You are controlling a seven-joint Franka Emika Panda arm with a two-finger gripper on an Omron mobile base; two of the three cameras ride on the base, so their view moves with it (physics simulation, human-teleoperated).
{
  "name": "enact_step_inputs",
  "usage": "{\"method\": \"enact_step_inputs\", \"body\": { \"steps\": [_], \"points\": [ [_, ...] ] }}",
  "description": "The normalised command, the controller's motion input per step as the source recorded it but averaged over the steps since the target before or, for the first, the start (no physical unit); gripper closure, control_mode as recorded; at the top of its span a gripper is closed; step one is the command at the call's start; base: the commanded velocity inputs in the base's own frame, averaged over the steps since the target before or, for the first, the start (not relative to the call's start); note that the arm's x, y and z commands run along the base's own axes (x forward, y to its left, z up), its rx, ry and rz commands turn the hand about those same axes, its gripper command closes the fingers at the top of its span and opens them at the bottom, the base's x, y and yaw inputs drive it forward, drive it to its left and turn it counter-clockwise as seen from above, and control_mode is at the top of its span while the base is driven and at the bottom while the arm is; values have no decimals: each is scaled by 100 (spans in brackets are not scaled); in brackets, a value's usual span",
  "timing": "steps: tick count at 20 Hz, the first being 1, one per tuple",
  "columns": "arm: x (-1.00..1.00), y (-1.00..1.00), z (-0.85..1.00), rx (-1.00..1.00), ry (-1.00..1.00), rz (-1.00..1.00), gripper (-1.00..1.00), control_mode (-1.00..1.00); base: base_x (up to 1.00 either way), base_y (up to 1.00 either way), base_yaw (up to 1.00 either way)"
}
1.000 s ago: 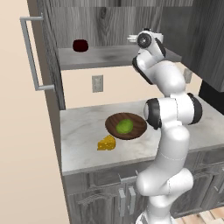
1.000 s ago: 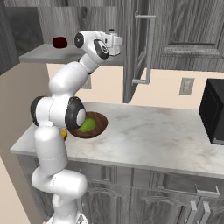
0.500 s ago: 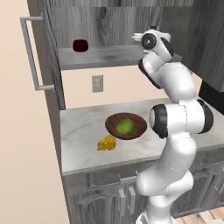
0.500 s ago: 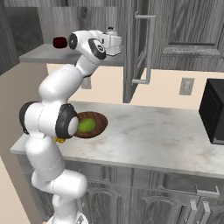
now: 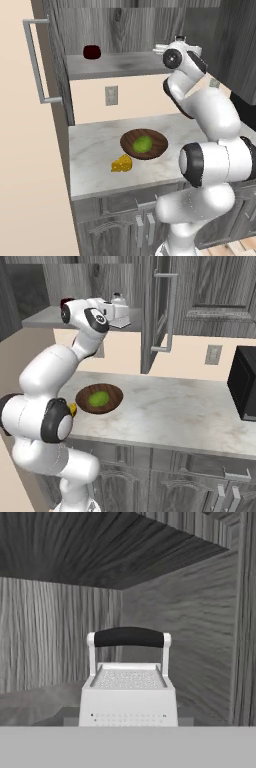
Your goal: Pick the cheese from the fridge and the cheese grater from the cabinet and place them next to the salad bowl.
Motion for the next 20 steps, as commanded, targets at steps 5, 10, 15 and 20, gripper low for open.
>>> {"method": "enact_step_inputs", "body": {
  "steps": [5,10,15,20],
  "points": [
    [-100,5,0,-5,0,0,100,-100,0,0,0],
    [-100,0,0,-3,0,1,100,-100,0,0,0],
    [-94,0,-8,-1,3,19,100,-100,0,0,0],
    [-88,0,-6,0,7,24,100,-100,0,0,0]
  ]
}}
